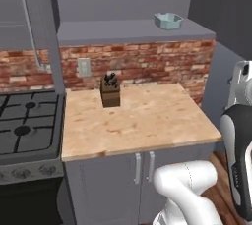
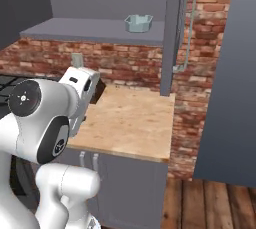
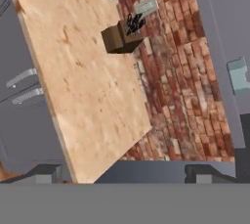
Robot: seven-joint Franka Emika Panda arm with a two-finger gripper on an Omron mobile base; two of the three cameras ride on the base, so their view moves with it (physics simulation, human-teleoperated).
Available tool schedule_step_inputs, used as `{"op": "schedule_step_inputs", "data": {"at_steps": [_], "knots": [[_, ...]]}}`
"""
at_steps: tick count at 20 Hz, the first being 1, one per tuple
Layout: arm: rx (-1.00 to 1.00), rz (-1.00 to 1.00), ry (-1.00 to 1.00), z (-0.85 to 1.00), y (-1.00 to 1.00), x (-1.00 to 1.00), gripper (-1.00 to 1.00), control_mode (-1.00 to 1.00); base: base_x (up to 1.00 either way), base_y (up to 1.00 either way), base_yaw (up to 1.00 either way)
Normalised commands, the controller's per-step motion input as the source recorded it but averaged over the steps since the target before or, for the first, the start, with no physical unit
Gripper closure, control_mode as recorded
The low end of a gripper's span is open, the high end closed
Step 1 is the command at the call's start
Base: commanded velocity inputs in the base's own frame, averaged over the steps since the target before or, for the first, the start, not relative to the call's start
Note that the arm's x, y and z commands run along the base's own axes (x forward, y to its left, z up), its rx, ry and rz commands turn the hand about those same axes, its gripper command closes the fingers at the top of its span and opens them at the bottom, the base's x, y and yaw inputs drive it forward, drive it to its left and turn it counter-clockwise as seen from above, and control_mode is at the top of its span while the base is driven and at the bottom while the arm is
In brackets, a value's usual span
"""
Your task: Retrieve the tupperware and aluminum foil from the cabinet and place them on the dining counter near the plate with lemon wedge and broccoli to prepare for storing leftovers.
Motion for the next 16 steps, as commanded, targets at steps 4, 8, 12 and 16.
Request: {"op": "schedule_step_inputs", "data": {"at_steps": [4, 8, 12, 16], "knots": [[0.00, 0.00, 0.00, 0.00, 0.00, 0.00, -1.00, 1.00, 0.87, 0.06, -0.23], [0.00, 0.00, 0.00, 0.00, 0.00, 0.00, -1.00, 1.00, 0.77, 0.42, -0.20], [0.00, -0.04, 0.00, 0.00, 0.04, 0.11, -1.00, -1.00, 0.49, 0.23, -0.15], [0.00, -0.13, 0.00, 0.26, 0.01, 0.10, -1.00, -1.00, 0.00, 0.00, 0.00]]}}
